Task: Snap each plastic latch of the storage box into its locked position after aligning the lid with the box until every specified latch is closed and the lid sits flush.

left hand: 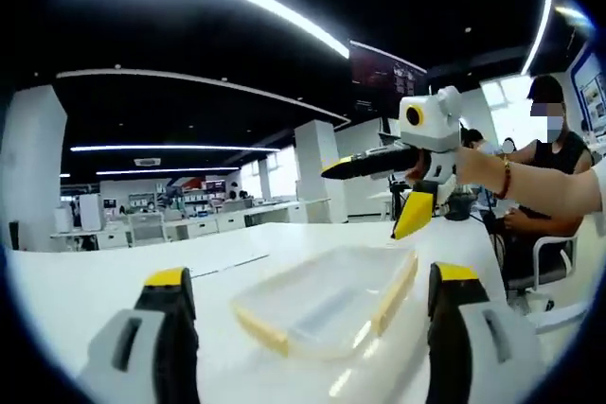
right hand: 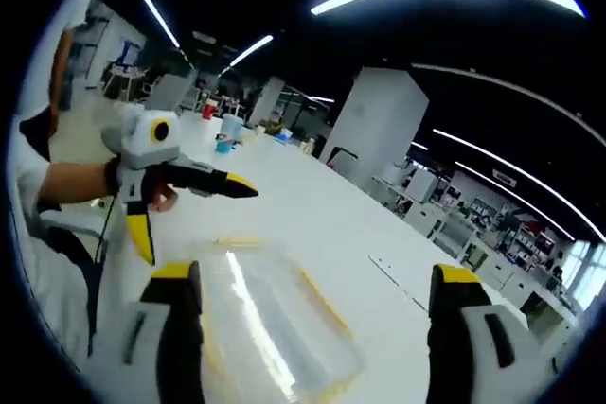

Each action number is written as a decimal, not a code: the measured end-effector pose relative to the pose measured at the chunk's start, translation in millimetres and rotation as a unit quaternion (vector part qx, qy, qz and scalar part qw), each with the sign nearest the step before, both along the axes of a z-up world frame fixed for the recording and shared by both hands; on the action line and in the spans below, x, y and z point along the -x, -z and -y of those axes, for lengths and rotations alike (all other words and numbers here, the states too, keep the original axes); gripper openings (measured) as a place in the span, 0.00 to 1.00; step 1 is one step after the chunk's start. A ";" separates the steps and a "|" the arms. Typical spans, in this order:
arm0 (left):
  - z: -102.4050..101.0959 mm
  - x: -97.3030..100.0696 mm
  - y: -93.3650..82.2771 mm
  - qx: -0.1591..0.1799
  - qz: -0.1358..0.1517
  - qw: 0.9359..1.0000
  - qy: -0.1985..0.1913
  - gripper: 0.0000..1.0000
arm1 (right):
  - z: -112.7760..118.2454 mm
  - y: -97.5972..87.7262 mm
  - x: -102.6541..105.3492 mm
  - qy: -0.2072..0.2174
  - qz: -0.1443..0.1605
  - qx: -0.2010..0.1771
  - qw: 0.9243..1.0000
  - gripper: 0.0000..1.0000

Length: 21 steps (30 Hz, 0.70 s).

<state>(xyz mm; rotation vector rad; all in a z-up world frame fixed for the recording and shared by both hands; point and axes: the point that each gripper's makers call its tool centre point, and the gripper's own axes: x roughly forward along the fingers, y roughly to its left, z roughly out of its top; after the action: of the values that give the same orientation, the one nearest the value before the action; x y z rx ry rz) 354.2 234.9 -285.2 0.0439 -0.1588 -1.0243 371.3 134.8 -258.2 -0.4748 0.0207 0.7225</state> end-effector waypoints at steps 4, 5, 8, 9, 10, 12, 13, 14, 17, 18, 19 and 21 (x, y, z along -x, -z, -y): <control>-12.3 12.5 -6.6 0.005 0.003 1.000 -0.004 1.00 | 7.0 -6.6 21.6 0.007 0.035 -0.034 0.999 1.00; -15.9 14.0 -6.5 0.005 0.000 1.000 -0.011 1.00 | 8.9 -5.2 25.3 0.012 0.036 -0.032 0.999 1.00; -24.6 18.6 -7.6 0.004 0.009 1.000 -0.025 1.00 | 14.9 -4.8 33.3 0.029 0.052 -0.030 0.998 1.00; -28.0 21.7 -7.5 0.003 0.010 1.000 -0.026 1.00 | 15.7 -4.8 40.2 0.030 0.058 -0.033 0.997 1.00; -31.8 24.0 -8.4 0.009 0.010 0.999 -0.031 1.00 | 15.3 -8.8 46.3 0.034 0.068 -0.058 0.995 1.00; -37.7 29.9 -8.8 0.017 0.009 0.999 -0.035 1.00 | 15.1 -6.7 57.7 0.033 0.068 -0.070 0.995 1.00; -39.5 31.3 -9.5 0.023 0.009 0.999 -0.037 1.00 | 15.2 -5.1 61.2 0.036 0.069 -0.072 0.994 1.00; -41.1 34.1 -8.0 0.023 0.010 0.999 -0.037 1.00 | 15.8 -2.4 64.9 0.041 0.076 -0.067 0.994 1.00; -44.3 41.4 3.0 0.013 0.010 0.999 -0.044 1.00 | 18.4 4.0 73.2 0.051 0.086 -0.071 0.992 1.00; -44.6 44.4 8.9 0.003 0.008 0.999 -0.045 1.00 | 18.6 7.0 76.8 0.052 0.088 -0.073 0.992 1.00; -45.5 46.2 10.3 0.004 0.009 0.999 -0.050 1.00 | 19.1 10.2 79.4 0.055 0.087 -0.078 0.992 1.00; -48.0 49.5 13.7 0.006 0.011 0.998 -0.061 1.00 | 18.6 18.0 85.0 0.056 0.085 -0.080 0.992 1.00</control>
<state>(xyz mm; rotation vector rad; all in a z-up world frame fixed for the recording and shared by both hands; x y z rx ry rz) 304.6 283.0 -298.9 0.0538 -0.1806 -0.9016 286.3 116.2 -276.2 -0.3762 -0.1677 0.5669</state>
